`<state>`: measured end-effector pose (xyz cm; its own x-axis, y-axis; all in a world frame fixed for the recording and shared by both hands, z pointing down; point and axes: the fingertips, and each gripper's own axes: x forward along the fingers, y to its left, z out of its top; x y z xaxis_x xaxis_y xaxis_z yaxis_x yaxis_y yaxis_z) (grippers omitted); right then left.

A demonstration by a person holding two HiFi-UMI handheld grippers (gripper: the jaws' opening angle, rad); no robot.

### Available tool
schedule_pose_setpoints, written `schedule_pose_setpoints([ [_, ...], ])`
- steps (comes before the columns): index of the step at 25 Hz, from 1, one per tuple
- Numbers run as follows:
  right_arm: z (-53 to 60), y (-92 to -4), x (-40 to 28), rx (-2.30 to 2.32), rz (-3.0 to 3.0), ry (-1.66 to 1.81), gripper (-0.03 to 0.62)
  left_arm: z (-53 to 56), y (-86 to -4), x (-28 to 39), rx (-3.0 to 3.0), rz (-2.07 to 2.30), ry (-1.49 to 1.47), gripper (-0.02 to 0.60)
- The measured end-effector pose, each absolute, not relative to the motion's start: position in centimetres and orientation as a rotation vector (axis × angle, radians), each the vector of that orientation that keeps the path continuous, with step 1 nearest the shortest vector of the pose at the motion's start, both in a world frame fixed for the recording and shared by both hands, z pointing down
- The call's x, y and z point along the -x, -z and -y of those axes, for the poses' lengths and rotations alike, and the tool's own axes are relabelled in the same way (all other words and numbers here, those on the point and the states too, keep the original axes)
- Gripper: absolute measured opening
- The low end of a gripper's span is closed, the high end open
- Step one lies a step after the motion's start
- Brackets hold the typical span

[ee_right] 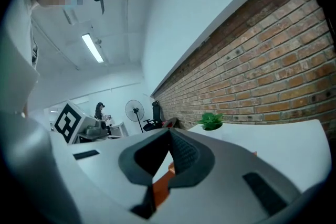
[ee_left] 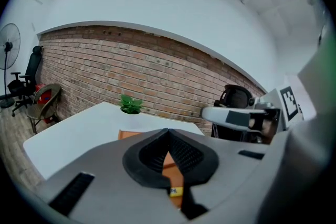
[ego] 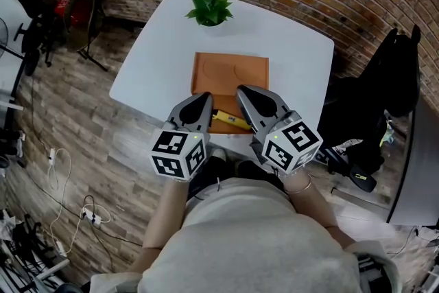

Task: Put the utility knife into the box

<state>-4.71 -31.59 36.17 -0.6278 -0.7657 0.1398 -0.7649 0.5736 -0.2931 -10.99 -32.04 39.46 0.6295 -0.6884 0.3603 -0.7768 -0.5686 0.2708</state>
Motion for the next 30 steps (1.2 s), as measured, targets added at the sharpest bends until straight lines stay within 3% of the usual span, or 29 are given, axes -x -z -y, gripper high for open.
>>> schedule_pose_setpoints([
  [30,31.9,-38.2,4.2,1.389,-2.842,0.580,-0.002,31.7,-41.3,9.7,-2.425,1.084,-0.380,0.006],
])
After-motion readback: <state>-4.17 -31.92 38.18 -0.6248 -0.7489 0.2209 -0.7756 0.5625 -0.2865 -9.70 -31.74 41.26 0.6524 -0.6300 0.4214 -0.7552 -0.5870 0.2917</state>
